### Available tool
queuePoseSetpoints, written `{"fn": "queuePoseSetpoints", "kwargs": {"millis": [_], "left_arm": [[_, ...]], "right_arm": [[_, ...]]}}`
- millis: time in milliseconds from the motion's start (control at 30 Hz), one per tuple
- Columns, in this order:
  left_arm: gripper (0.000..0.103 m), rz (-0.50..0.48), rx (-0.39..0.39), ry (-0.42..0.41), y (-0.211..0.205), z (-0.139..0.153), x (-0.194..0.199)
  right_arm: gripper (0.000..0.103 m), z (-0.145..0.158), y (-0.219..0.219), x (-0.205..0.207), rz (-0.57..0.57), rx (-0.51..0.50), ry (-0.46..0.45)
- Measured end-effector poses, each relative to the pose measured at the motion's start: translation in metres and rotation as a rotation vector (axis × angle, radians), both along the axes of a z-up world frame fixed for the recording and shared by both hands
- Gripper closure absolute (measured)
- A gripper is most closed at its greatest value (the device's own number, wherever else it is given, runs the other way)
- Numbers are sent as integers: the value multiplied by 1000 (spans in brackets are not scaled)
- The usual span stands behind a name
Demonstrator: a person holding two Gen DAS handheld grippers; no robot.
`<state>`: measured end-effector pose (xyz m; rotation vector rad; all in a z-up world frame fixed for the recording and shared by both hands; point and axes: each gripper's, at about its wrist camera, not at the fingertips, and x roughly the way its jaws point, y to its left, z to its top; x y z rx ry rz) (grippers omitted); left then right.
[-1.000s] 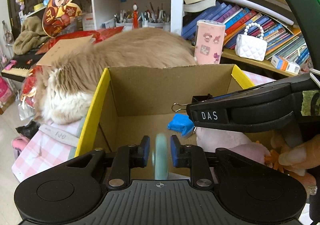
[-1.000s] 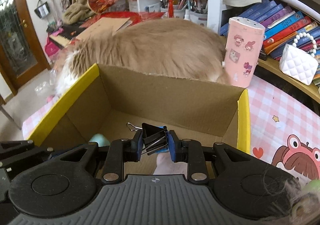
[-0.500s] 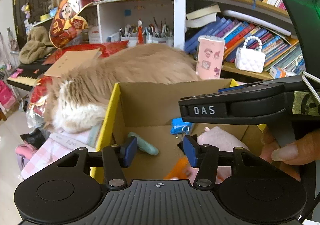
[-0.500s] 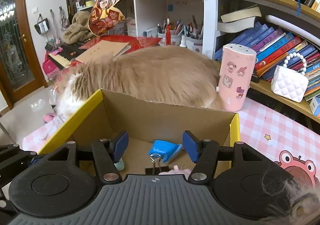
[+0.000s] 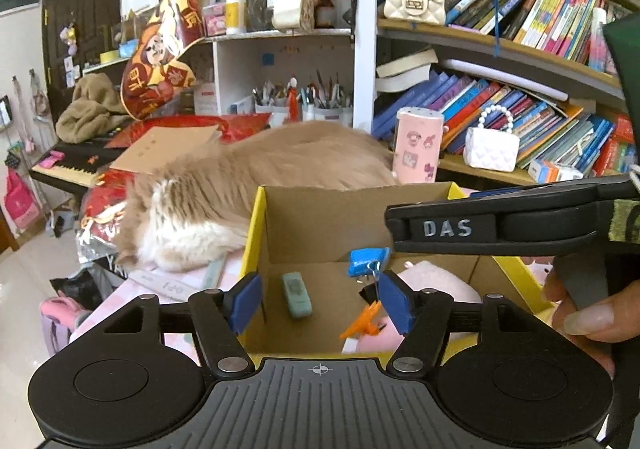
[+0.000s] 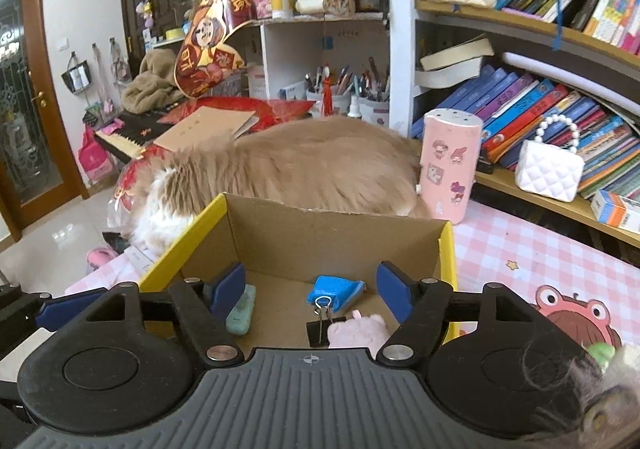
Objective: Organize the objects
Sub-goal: 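Open both grippers to drop the roller and binder clip into the box, then move both grippers back from the box toward the remaining toys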
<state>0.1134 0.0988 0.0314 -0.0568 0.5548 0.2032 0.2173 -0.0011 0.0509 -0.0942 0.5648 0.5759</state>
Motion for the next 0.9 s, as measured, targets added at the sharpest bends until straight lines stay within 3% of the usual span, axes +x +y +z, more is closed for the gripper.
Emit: {"fn": "queuePoseSetpoints", "kwargs": {"millis": [367, 900], "left_arm": [[36, 17, -12, -3, 10, 1, -54], [25, 31, -36, 76, 18, -17, -126]], "right_arm": [[30, 6, -15, -62, -48, 15, -7], [30, -31, -32, -155, -129, -31, 78]]}}
